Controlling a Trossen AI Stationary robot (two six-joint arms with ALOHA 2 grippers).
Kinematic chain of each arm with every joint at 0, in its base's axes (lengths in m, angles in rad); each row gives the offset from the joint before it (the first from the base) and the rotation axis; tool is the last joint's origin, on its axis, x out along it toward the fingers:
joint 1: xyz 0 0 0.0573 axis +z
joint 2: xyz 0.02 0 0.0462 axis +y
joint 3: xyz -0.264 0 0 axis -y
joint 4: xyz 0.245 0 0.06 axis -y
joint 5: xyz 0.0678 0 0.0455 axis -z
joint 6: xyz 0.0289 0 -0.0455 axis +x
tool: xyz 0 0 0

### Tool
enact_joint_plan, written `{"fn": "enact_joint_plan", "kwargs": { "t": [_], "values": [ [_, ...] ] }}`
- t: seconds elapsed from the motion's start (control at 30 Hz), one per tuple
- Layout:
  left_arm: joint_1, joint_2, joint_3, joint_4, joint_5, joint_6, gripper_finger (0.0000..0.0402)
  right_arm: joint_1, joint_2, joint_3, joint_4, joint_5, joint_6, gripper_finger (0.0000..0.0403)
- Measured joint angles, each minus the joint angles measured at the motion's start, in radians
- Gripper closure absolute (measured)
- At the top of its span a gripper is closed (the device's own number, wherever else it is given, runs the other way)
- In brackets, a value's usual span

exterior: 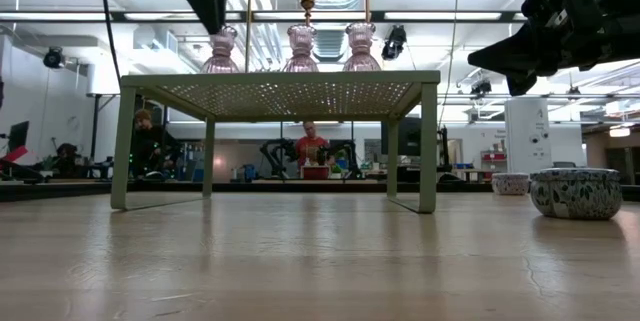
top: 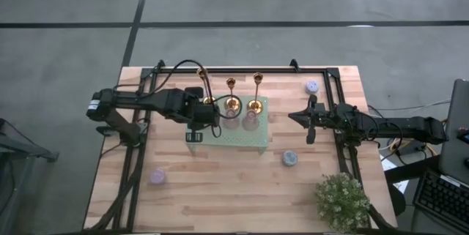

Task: Pick & Place candle stick holders
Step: Put the transparent glass candle holder on the shelf aligned with the other transparent glass candle holders

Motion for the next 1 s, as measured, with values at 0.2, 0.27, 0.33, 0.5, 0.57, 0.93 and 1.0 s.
{"fn": "enact_joint_plan", "kwargs": {
  "t": [0.2, 0.27, 0.33, 0.5, 0.57, 0.93, 1.0],
  "values": [
    [0.0, 0.0, 0.011, 0.017, -0.009, -0.004, 0.0285, 0.0, 0.0, 0.0, 0.0, 0.0, 0.0, 0.0394],
    [0.0, 0.0, 0.011, 0.016, -0.017, -0.004, 0.0285, 0.0, 0.0, 0.0, 0.0, 0.0, 0.0, 0.0394],
    [0.0, 0.0, 0.011, 0.01, -0.016, -0.004, 0.0284, 0.0, 0.0, 0.0, 0.0, 0.0, 0.0, 0.0394],
    [-0.018, -0.005, 0.029, 0.009, -0.068, -0.005, 0.0287, 0.0, 0.001, 0.0, 0.0, 0.0, 0.0, 0.0394],
    [-0.03, -0.01, 0.04, 0.01, -0.108, -0.002, 0.0287, 0.0, 0.001, 0.0, 0.0, 0.0, 0.0, 0.0394],
    [-0.069, -0.07, 0.023, -0.056, -0.154, -0.239, 0.0287, 0.0, 0.001, 0.0, 0.0, 0.0, 0.0, 0.0394],
    [-0.075, -0.083, -0.007, -0.054, -0.152, -0.288, 0.0287, 0.0, 0.001, 0.0, 0.0, 0.0, 0.0, 0.0394]
  ]
}}
